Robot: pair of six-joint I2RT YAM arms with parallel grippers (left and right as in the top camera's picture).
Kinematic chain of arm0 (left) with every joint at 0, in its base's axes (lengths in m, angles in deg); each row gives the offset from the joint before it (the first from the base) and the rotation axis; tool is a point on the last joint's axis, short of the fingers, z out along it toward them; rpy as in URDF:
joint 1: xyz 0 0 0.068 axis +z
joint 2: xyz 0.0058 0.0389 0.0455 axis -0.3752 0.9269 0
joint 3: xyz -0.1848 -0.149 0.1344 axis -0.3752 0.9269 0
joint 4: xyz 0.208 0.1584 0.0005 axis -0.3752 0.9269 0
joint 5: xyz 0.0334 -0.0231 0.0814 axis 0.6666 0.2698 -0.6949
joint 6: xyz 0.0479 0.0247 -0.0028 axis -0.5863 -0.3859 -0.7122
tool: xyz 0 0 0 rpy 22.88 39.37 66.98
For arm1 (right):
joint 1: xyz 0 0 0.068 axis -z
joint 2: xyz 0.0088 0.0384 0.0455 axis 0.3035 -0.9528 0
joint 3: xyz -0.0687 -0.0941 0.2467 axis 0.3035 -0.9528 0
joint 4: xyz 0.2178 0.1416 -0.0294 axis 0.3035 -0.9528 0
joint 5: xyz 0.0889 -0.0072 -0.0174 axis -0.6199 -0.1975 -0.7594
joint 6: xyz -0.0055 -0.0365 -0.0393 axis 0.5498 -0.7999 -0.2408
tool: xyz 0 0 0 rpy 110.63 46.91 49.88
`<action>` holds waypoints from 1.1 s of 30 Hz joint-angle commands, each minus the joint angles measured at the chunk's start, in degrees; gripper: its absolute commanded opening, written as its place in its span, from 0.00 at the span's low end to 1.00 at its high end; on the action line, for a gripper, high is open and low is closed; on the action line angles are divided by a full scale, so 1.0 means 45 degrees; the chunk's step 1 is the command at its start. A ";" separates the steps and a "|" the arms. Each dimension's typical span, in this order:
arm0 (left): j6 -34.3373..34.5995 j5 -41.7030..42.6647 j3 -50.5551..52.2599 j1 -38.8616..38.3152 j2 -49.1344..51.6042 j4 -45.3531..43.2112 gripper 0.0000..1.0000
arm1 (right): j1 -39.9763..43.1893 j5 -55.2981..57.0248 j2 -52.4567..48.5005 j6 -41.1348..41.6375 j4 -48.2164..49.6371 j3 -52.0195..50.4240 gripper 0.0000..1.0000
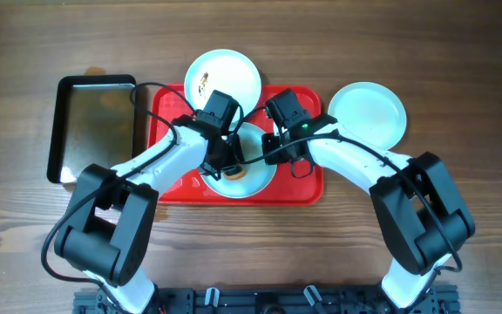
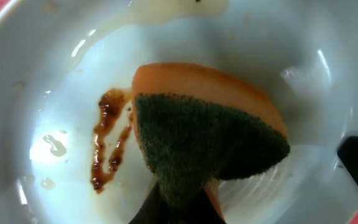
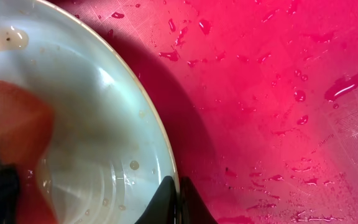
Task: Clean dirty plates on tray and stack at the side
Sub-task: 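Hold the plate with the right gripper and scrub it with the sponge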
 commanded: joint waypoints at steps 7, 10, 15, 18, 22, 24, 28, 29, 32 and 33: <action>0.0039 -0.6348 -0.0039 0.0282 0.0767 0.1875 0.04 | -0.0078 0.0146 -0.0355 0.0267 -0.0539 0.0019 0.04; 0.0505 -0.6207 -0.0991 0.0345 0.0170 0.2793 0.04 | -0.0078 0.0151 -0.0355 0.0423 -0.0539 0.0019 0.04; 0.0797 -0.4041 -0.1812 0.0107 -0.1477 0.2613 0.04 | -0.0078 0.0136 -0.0355 0.0423 -0.0568 0.0019 0.04; 0.0801 -0.2778 -0.1792 0.0097 -0.1394 0.2142 0.04 | -0.0078 0.0083 -0.0355 0.0510 -0.0573 0.0019 0.04; 0.0801 -0.1190 -0.1787 0.0097 -0.0369 0.1758 0.04 | -0.0078 0.0083 -0.0355 0.0515 -0.0578 0.0019 0.04; 0.0797 -0.0539 -0.1787 0.0097 0.0146 0.1569 0.04 | -0.0078 0.0083 -0.0355 0.0520 -0.0573 0.0019 0.04; 0.0801 0.0131 -0.1787 -0.0102 0.1200 0.1180 0.04 | -0.0078 0.0083 -0.0355 0.0520 -0.0573 0.0019 0.04; 0.0801 0.0126 -0.1787 -0.0180 0.1379 0.1175 0.04 | -0.0078 0.0083 -0.0355 0.0520 -0.0573 0.0019 0.04; 0.0797 -0.0340 -0.1787 -0.0316 0.1914 0.1307 0.04 | -0.0078 0.0087 -0.0355 0.0510 -0.0578 0.0019 0.04; 0.0797 -0.1078 -0.1787 -0.0301 0.2001 0.1535 0.04 | -0.0078 0.0087 -0.0355 0.0510 -0.0583 0.0019 0.04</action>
